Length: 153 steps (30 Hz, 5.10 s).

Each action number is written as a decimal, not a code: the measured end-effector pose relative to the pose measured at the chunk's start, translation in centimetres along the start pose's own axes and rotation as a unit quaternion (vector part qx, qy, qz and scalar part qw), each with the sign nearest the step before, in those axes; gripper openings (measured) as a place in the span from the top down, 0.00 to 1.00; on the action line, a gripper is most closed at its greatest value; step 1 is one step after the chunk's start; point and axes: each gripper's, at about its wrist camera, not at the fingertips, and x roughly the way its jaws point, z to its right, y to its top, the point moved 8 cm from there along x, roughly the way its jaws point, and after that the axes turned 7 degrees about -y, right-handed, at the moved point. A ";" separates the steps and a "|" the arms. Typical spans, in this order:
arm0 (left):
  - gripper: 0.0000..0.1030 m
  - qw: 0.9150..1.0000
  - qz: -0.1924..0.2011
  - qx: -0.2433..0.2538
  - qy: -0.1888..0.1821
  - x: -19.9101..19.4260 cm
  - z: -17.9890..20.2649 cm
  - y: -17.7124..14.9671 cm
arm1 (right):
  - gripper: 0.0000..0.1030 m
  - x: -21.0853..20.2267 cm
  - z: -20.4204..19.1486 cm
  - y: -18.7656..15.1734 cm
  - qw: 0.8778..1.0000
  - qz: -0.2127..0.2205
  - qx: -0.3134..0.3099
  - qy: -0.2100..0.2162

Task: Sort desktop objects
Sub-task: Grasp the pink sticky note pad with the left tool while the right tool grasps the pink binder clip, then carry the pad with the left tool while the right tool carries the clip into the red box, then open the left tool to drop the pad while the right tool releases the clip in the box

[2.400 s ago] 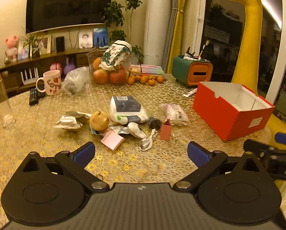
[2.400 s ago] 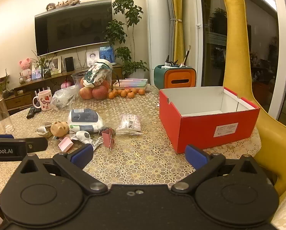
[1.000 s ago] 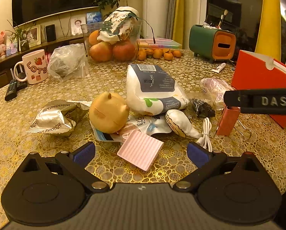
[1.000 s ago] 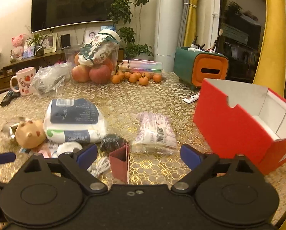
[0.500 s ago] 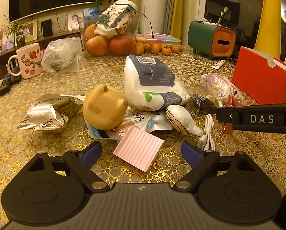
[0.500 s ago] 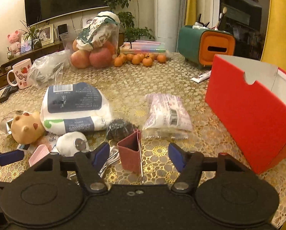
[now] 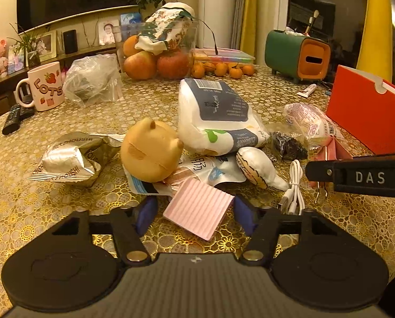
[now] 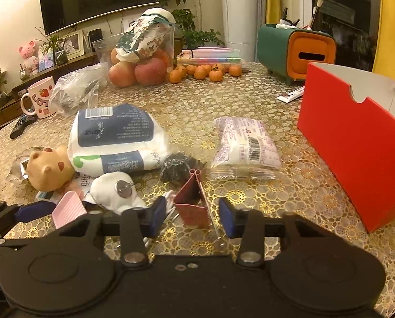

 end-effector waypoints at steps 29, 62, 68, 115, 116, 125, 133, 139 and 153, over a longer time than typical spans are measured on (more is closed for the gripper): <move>0.56 1.000 -0.002 0.012 -0.008 -3.2 3.7 -0.2 | 0.77 -3.1 4.0 -0.6 0.999 0.012 0.034 0.025; 0.56 0.986 0.044 0.081 -0.140 -7.7 22.2 10.1 | 0.77 -12.9 17.5 5.3 0.992 0.097 0.081 0.023; 0.56 0.982 0.038 0.103 -0.157 -6.6 25.6 11.5 | 0.77 -12.9 21.0 6.3 0.991 0.103 0.082 0.004; 0.56 0.953 -0.207 0.168 -0.143 17.1 36.8 14.3 | 0.78 3.8 33.8 6.2 0.997 -0.048 -0.004 -0.053; 0.56 0.952 -0.211 0.171 -0.140 17.4 36.9 14.3 | 0.78 3.9 33.8 6.0 0.997 -0.052 -0.011 -0.054; 0.55 0.940 -0.273 0.169 -0.120 19.3 36.8 13.1 | 0.78 4.1 33.5 5.9 0.996 -0.060 -0.045 -0.054; 0.55 0.931 -0.294 0.179 -0.120 19.6 36.8 12.3 | 0.73 4.5 33.2 5.9 0.994 -0.069 -0.063 -0.052; 0.55 0.938 -0.273 0.166 -0.132 18.8 36.3 12.7 | 0.64 4.2 33.6 6.0 0.995 -0.064 -0.057 -0.053; 0.55 0.964 -0.171 0.122 -0.162 12.3 36.1 14.9 | 0.53 -0.6 33.0 6.2 0.998 -0.033 -0.050 -0.031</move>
